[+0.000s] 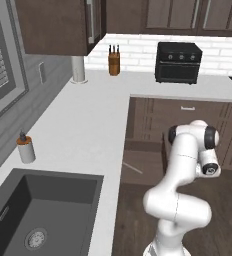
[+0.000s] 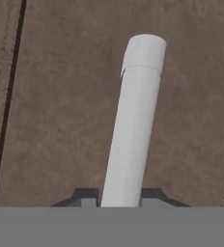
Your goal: Take a straw from the drawer in front and place it inside the glass cup on the dining counter.
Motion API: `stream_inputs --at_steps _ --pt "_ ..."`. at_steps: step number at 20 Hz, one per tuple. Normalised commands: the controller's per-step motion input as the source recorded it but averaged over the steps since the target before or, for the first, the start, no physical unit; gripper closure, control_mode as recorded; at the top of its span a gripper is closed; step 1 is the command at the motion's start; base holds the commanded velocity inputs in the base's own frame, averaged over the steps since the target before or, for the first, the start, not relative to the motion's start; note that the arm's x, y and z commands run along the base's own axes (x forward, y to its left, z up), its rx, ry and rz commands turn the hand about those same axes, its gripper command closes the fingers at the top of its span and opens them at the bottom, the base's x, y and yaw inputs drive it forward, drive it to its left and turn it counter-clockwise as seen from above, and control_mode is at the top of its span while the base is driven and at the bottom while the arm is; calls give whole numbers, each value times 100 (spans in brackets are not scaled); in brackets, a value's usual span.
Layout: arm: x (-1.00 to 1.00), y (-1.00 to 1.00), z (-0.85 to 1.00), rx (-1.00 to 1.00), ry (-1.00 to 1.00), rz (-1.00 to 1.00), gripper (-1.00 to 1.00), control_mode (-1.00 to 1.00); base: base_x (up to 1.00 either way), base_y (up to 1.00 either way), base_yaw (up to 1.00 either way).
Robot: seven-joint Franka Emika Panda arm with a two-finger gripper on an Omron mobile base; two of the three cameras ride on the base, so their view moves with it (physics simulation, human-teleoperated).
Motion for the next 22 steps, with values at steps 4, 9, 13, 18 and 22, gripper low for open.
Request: stream_inputs --at_steps 4,9,13,18,22 --pt "-13 -100 -1 1 0 0 100 -100 0 0 0" --pt "-5 -95 -5 0 0 0 -100 -100 0 0 0" --pt "0 -65 -14 -1 1 0 -100 -100 0 0 0" --pt "-1 -26 -20 -27 2 0 -100 -100 0 0 0" --pt "-4 -2 36 -36 0 0 -100 -100 0 0 0"
